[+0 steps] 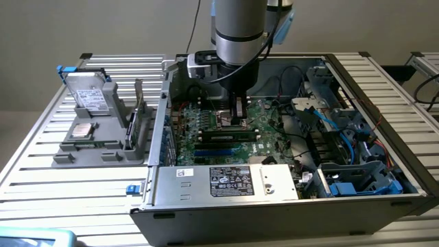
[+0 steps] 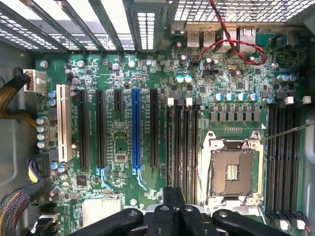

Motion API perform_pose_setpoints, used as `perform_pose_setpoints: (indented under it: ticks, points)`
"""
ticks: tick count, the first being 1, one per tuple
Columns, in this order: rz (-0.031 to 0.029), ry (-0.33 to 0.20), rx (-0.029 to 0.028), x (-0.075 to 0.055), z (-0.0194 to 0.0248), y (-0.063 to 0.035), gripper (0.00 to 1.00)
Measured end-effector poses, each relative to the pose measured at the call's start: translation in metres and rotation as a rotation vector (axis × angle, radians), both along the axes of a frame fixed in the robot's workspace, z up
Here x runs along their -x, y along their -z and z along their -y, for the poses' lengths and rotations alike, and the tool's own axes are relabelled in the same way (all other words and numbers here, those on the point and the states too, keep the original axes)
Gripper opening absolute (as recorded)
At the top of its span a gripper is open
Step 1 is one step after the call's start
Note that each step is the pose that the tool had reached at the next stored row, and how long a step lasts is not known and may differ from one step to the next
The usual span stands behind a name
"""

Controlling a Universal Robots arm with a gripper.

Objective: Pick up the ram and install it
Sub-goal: 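Press down the ram until it locks into place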

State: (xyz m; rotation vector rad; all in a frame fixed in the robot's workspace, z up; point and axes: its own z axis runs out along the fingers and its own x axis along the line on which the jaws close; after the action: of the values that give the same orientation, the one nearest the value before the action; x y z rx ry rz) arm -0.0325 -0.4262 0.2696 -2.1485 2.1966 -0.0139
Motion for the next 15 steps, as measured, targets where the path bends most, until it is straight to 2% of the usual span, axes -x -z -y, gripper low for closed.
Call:
perform_pose_setpoints:
  ticks: [8, 15]
  points:
    - [-0.0106, 0.0, -0.0102, -0.019, 0.0, 0.0059, 0.11]
    - [-0.0121, 0.0, -0.0143, -0.021, -0.002, 0.0185, 0.11]
